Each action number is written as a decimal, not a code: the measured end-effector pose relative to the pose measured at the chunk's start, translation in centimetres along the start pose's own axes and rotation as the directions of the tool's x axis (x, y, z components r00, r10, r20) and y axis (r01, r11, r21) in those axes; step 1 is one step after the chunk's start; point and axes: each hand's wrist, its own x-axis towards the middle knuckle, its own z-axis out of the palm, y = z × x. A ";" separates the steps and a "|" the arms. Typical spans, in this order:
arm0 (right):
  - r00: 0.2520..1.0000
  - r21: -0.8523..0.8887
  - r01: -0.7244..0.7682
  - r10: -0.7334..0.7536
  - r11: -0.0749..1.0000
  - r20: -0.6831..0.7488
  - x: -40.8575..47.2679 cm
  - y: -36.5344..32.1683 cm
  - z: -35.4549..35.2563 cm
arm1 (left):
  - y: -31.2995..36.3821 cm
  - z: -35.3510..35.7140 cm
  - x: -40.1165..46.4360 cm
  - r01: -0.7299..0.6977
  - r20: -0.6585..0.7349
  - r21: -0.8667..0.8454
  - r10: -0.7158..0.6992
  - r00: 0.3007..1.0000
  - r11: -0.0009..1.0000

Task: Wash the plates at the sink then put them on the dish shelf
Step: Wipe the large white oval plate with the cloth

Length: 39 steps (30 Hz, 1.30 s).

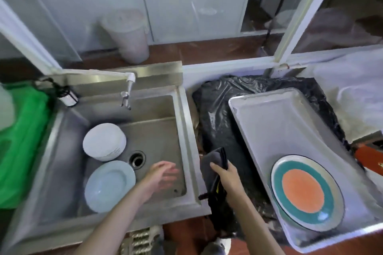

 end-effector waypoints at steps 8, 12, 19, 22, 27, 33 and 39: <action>0.991 -0.063 -0.123 0.125 0.990 0.041 -0.3 2.8 14.7 | -5.6 -15.8 1.0 0.095 -0.106 -0.118 -0.108 0.989 0.989; 0.980 -0.072 -0.189 0.193 0.979 0.051 0.1 4.6 20.4 | -8.4 -21.7 2.2 0.137 -0.119 -0.188 -0.161 0.980 0.973; 0.929 -0.046 -0.366 0.368 0.929 0.041 3.7 8.8 27.6 | -13.6 -29.4 7.8 0.212 -0.182 -0.265 -0.265 0.947 0.941; 0.897 0.001 -0.442 0.441 0.897 0.037 6.3 10.8 29.8 | -15.8 -32.0 11.5 0.235 -0.211 -0.243 -0.287 0.934 0.941; 0.875 -0.032 -0.481 0.482 0.876 0.041 10.6 14.5 32.9 | -17.3 -35.0 17.3 0.200 -0.318 -0.072 -0.212 0.924 0.977; 0.843 -0.057 -0.535 0.537 0.843 0.026 15.0 19.4 35.4 | -17.9 -37.5 23.3 0.076 -0.431 0.400 0.115 0.895 0.913; 0.858 -0.054 -0.514 0.514 0.856 -0.019 18.5 23.3 36.8 | -19.0 -38.1 26.3 0.141 -0.334 0.641 0.108 0.936 0.755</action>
